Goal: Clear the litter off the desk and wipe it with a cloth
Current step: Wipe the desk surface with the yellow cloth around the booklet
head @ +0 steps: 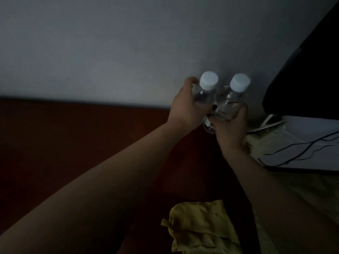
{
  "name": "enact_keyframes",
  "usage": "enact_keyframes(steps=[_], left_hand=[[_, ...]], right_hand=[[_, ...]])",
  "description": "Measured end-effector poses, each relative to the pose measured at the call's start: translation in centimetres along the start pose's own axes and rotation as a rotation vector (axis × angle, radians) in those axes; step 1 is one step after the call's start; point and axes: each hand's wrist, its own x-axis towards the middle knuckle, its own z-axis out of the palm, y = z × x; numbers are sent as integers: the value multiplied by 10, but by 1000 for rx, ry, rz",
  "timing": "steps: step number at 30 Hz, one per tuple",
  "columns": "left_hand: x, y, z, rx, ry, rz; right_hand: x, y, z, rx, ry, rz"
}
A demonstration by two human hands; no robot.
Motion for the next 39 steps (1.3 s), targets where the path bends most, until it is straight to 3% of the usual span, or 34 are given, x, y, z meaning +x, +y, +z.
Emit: enact_keyframes(steps=[12, 19, 26, 31, 39], left_hand=[[-107, -86, -223, 63, 243, -47], [-149, -154, -421, 129, 229, -70], [-163, -232, -598, 237, 295, -212], [-140, -273, -660, 86, 444, -242], [-74, -309, -711, 85, 418, -122]], right_hand=[[-157, -64, 110, -121, -430, -167], [-271, -134, 266, -144, -595, -213], [-378, -185, 430, -103, -635, -164], [-393, -212, 511, -129, -720, -136], [-362, -226, 600, -116, -695, -154]])
